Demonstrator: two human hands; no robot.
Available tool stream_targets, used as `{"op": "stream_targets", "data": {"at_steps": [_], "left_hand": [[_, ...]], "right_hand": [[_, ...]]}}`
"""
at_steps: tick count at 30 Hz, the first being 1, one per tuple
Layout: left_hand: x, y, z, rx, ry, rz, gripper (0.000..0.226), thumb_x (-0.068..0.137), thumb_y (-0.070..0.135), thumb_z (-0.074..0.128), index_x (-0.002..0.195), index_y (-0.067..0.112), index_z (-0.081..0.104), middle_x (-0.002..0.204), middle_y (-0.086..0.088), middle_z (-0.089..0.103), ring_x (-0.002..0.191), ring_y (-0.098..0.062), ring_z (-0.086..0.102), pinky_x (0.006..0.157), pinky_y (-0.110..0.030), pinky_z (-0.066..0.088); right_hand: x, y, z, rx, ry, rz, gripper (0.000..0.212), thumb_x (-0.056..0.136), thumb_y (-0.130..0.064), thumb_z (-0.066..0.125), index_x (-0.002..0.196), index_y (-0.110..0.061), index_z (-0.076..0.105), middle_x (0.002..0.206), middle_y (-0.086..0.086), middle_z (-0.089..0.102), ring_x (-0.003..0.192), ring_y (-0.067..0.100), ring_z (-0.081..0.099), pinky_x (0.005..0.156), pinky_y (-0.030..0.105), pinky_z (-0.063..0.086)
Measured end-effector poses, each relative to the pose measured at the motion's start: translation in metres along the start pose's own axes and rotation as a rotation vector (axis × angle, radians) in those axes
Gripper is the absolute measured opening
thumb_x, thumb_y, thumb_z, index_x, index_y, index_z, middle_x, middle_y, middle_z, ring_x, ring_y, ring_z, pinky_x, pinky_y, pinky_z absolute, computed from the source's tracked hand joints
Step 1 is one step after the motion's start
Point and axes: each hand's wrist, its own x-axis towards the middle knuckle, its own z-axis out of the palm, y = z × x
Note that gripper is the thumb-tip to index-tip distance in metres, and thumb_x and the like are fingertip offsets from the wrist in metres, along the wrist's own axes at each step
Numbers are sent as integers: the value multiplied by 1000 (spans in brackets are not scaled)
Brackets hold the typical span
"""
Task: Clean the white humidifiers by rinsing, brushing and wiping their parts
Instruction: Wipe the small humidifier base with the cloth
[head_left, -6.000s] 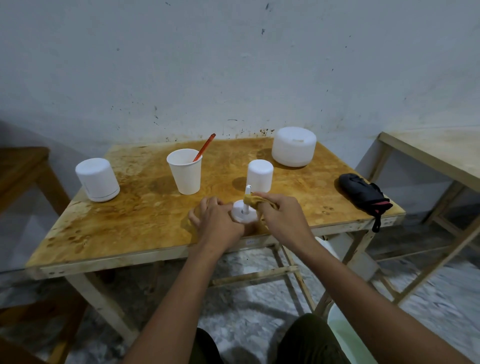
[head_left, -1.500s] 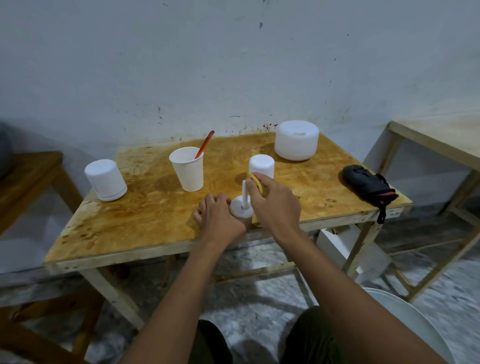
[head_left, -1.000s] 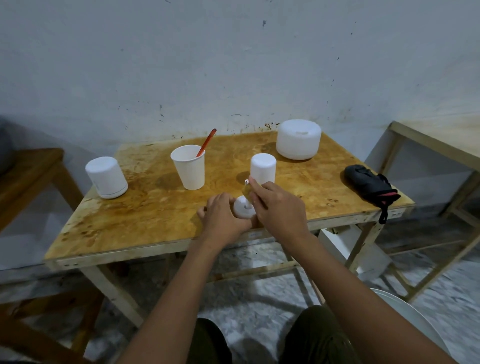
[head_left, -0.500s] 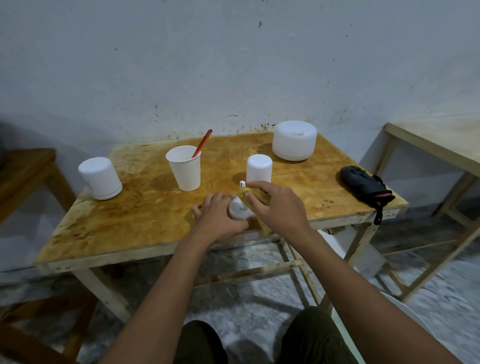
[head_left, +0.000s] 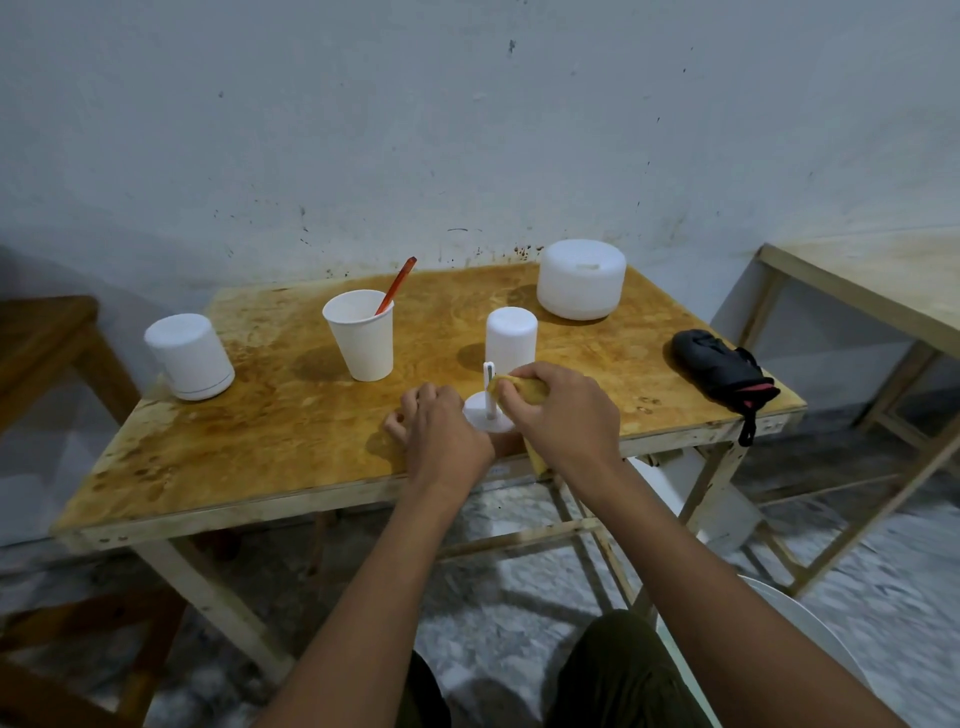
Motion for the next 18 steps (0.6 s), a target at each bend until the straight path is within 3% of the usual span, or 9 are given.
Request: {"op": "stream_targets", "data": {"at_steps": [6, 13, 15, 18], "left_hand": [[-2, 5, 4, -4, 0, -44, 38, 80, 35, 74, 110, 20, 56, 127, 4, 47, 127, -21, 29, 103, -41, 21], [-4, 4, 10, -12, 65, -55, 27, 80, 12, 64, 104, 19, 56, 125, 0, 51, 126, -21, 32, 105, -41, 24], [-3, 3, 12, -10, 74, -51, 27, 80, 15, 69, 102, 22, 55, 125, 1, 51, 125, -20, 32, 104, -41, 24], [-2, 0, 17, 0, 79, -50, 37, 77, 35, 79, 102, 24, 54, 124, 3, 51, 125, -20, 33, 103, -40, 23]], "right_hand": [[-1, -7, 7, -69, 362, -231, 16, 79, -41, 76, 85, -26, 75, 70, -9, 71, 56, 13, 63, 46, 20, 34], [-4, 3, 21, -127, 365, -280, 13, 73, -35, 81, 80, -25, 75, 68, -9, 71, 51, 14, 63, 41, 20, 38], [-3, 1, 20, -98, 388, -284, 13, 76, -36, 79, 80, -25, 74, 69, -9, 71, 52, 13, 63, 42, 19, 34], [3, -6, 17, -63, 421, -299, 13, 79, -37, 76, 81, -25, 74, 70, -9, 72, 53, 11, 64, 43, 19, 34]]}}
